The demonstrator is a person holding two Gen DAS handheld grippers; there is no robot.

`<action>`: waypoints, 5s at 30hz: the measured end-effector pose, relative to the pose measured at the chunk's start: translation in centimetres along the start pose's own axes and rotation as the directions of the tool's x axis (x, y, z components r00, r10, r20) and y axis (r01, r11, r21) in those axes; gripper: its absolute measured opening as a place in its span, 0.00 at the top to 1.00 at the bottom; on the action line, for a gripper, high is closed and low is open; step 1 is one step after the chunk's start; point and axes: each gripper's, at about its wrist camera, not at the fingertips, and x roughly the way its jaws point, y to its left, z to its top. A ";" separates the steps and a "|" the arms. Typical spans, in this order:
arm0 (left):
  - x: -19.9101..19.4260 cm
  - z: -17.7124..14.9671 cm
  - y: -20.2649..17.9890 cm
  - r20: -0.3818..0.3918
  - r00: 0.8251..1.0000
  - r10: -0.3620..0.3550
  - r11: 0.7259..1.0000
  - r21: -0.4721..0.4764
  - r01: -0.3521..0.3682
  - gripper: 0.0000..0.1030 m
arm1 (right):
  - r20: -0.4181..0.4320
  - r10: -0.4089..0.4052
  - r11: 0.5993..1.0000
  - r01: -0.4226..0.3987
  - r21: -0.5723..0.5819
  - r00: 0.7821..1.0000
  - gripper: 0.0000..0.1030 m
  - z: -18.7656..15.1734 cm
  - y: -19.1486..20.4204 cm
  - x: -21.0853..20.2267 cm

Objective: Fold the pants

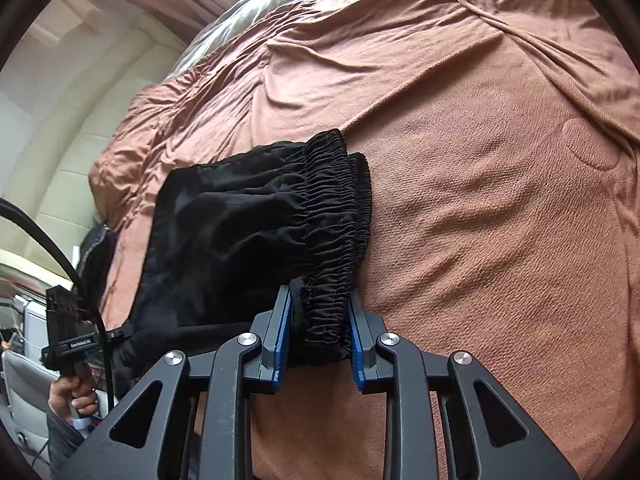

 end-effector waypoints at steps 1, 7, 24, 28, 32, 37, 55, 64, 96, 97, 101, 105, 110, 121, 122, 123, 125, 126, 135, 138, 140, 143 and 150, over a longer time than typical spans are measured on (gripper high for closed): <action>0.1 -0.1 0.2 0.003 1.000 -0.005 1.000 -0.007 0.005 0.92 | -0.007 -0.006 1.000 0.006 0.003 1.000 0.78 0.0 0.1 0.1; -0.1 -1.3 1.4 0.028 0.998 -0.059 0.996 -0.059 0.061 0.75 | 0.014 -0.037 0.999 0.037 0.003 0.999 0.58 -0.6 0.3 -0.7; -1.1 -3.6 2.8 0.085 0.977 -0.194 0.964 -0.169 0.206 0.51 | 0.199 -0.030 0.994 0.051 -0.100 0.980 0.55 -6.6 5.2 -5.6; -1.4 -4.5 3.7 0.105 0.967 -0.231 0.947 -0.206 0.248 0.51 | 0.185 0.001 0.988 0.028 -0.153 0.983 0.55 -6.5 7.0 -4.7; -1.5 -4.8 4.0 0.118 0.963 -0.243 0.936 -0.233 0.265 0.51 | 0.154 0.017 0.978 0.016 -0.207 0.988 0.55 -5.8 9.1 -2.6; -1.4 -4.3 4.4 0.126 0.960 -0.250 0.929 -0.248 0.275 0.51 | 0.101 0.036 0.973 -0.011 -0.232 0.994 0.55 -5.1 11.0 1.0; -1.7 -6.3 5.0 0.172 0.958 -0.228 0.916 -0.297 0.271 0.72 | -0.042 -0.004 0.957 -0.008 -0.289 0.999 0.77 -6.7 13.8 7.8; -1.3 -6.0 4.1 0.167 0.965 -0.201 0.926 -0.289 0.243 0.72 | -0.072 -0.043 0.937 0.015 -0.349 0.996 0.78 -8.5 14.6 6.9; -0.4 -4.7 3.4 0.182 0.973 -0.144 0.897 -0.392 0.206 0.90 | -0.078 -0.085 0.977 0.068 -0.200 0.993 0.83 3.6 15.4 14.0; -0.3 -4.6 3.5 0.181 0.973 -0.142 0.895 -0.397 0.205 0.90 | -0.079 -0.086 0.978 0.069 -0.195 0.993 0.83 3.9 15.4 14.2; -0.2 -4.3 3.5 0.179 0.975 -0.131 0.895 -0.402 0.194 0.90 | -0.081 -0.103 0.979 0.087 -0.186 0.991 0.83 5.2 15.2 15.3; -0.2 -4.2 3.5 0.177 0.976 -0.126 0.894 -0.406 0.189 0.90 | -0.078 -0.126 0.978 0.111 -0.176 0.989 0.84 6.5 15.1 16.3; -0.1 -4.2 3.6 0.180 0.976 -0.124 0.888 -0.418 0.190 0.90 | -0.077 -0.159 0.975 0.144 -0.167 0.984 0.89 8.1 14.9 17.4; -0.1 -3.7 3.7 0.182 0.975 -0.125 0.888 -0.418 0.192 0.90 | -0.013 -0.205 0.961 0.199 -0.194 0.979 0.97 9.7 16.0 16.9; -0.1 -3.7 3.7 0.181 0.975 -0.125 0.890 -0.415 0.191 0.90 | 0.001 -0.202 0.959 0.198 -0.204 0.979 0.97 9.4 16.3 16.3; -0.1 -3.7 3.8 0.179 0.976 -0.125 0.892 -0.411 0.189 0.90 | 0.012 -0.199 0.957 0.197 -0.211 0.980 0.97 9.1 16.5 15.6; -0.1 -3.6 3.7 0.175 0.977 -0.121 0.895 -0.406 0.183 0.90 | 0.019 -0.185 0.959 0.185 -0.214 0.983 0.97 8.5 16.4 14.3; -0.1 -3.5 3.6 0.173 0.978 -0.118 0.897 -0.404 0.180 0.90 | 0.021 -0.182 0.960 0.182 -0.213 0.983 0.97 8.2 16.2 13.6; 0.1 -3.2 3.2 0.168 0.980 -0.104 0.906 -0.391 0.163 0.90 | -0.010 -0.197 0.963 0.192 -0.191 0.980 0.93 5.3 13.0 9.1; 0.2 -3.0 3.2 0.166 0.980 -0.107 0.905 -0.392 0.165 0.90 | -0.027 -0.215 0.959 0.206 -0.195 0.976 0.93 4.7 11.9 8.9; 0.2 -2.9 3.0 0.162 0.981 -0.102 0.909 -0.386 0.158 0.90 | -0.035 -0.236 0.955 0.225 -0.194 0.971 0.94 4.6 10.9 9.3; 0.3 -2.7 2.9 0.155 0.983 -0.098 0.911 -0.384 0.151 0.90 | -0.034 -0.247 0.956 0.238 -0.172 0.968 0.97 5.0 9.2 10.1; 0.5 -2.3 2.8 0.149 0.984 -0.103 0.912 -0.381 0.153 0.90 | 0.013 -0.288 0.940 0.285 -0.190 0.958 0.97 6.2 8.7 11.1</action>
